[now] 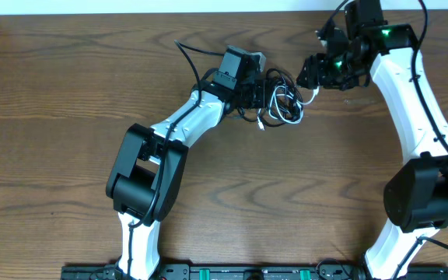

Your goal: Untangle cables

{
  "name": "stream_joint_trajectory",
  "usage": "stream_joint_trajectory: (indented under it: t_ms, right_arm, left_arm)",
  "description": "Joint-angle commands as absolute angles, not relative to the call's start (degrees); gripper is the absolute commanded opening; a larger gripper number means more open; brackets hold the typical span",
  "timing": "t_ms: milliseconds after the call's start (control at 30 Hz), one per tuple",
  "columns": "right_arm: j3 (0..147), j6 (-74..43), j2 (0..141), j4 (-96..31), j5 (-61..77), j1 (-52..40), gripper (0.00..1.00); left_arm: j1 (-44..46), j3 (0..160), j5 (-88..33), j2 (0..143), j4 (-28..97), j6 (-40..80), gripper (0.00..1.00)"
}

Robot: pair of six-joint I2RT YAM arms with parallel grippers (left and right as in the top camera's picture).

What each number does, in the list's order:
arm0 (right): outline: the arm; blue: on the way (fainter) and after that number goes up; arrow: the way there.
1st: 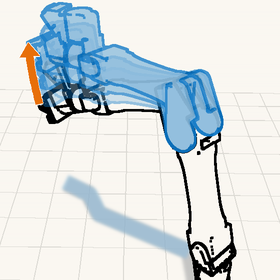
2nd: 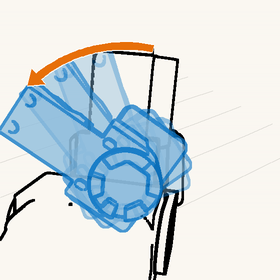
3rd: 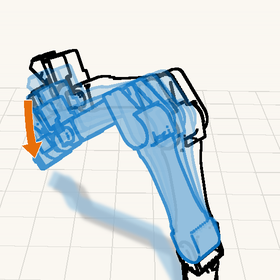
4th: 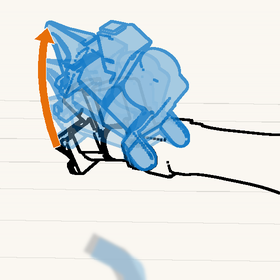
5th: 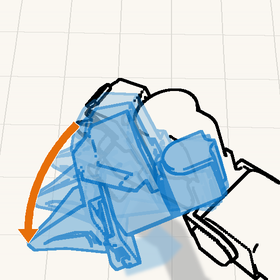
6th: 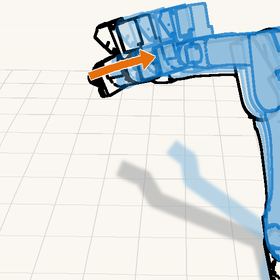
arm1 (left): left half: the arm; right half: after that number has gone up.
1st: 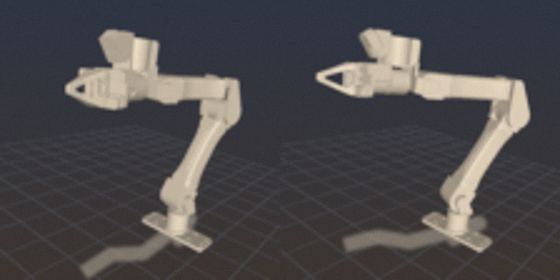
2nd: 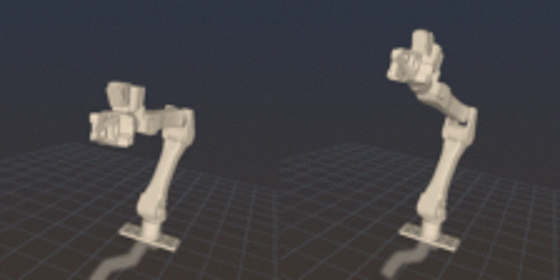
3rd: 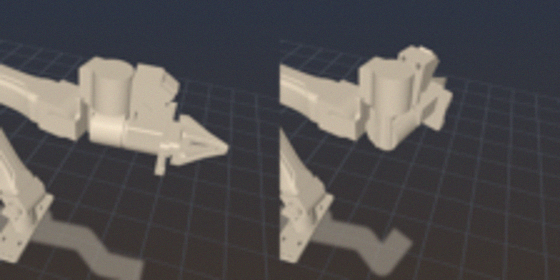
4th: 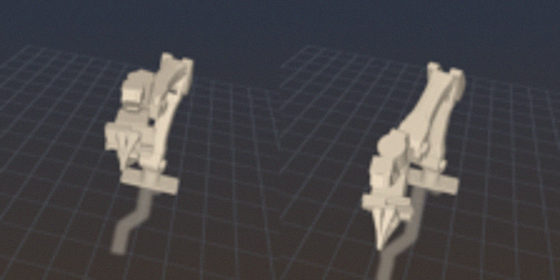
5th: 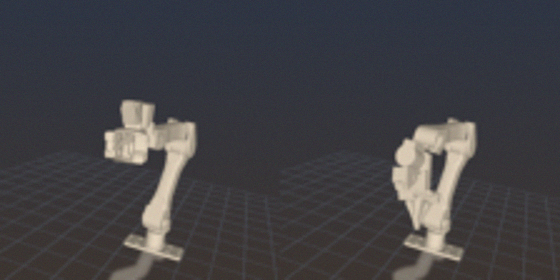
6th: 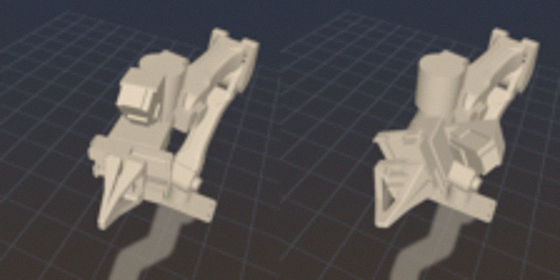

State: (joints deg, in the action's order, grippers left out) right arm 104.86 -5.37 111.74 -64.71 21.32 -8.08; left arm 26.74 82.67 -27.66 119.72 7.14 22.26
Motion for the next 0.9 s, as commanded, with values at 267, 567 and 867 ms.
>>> stream_joint_trajectory:
  t_ms: [267, 567, 867]
  right_arm:
    - [105.16, -1.39, 117.45, -64.01, 24.62, -12.05, 0.56]
    - [105.16, -0.27, 121.64, -58.48, 27.33, -17.02, 0.51]
    - [105.14, -0.34, 125.45, -55.57, 23.46, -18.02, 0.40]
  left_arm:
    - [22.68, 82.48, -35.68, 117.99, 6.96, 31.53, 0.07]
    - [18.94, 82.48, -44.64, 116.90, 7.68, 38.96, 0.07]
    - [18.92, 82.48, -45.91, 116.90, 7.64, 39.35, 0.07]
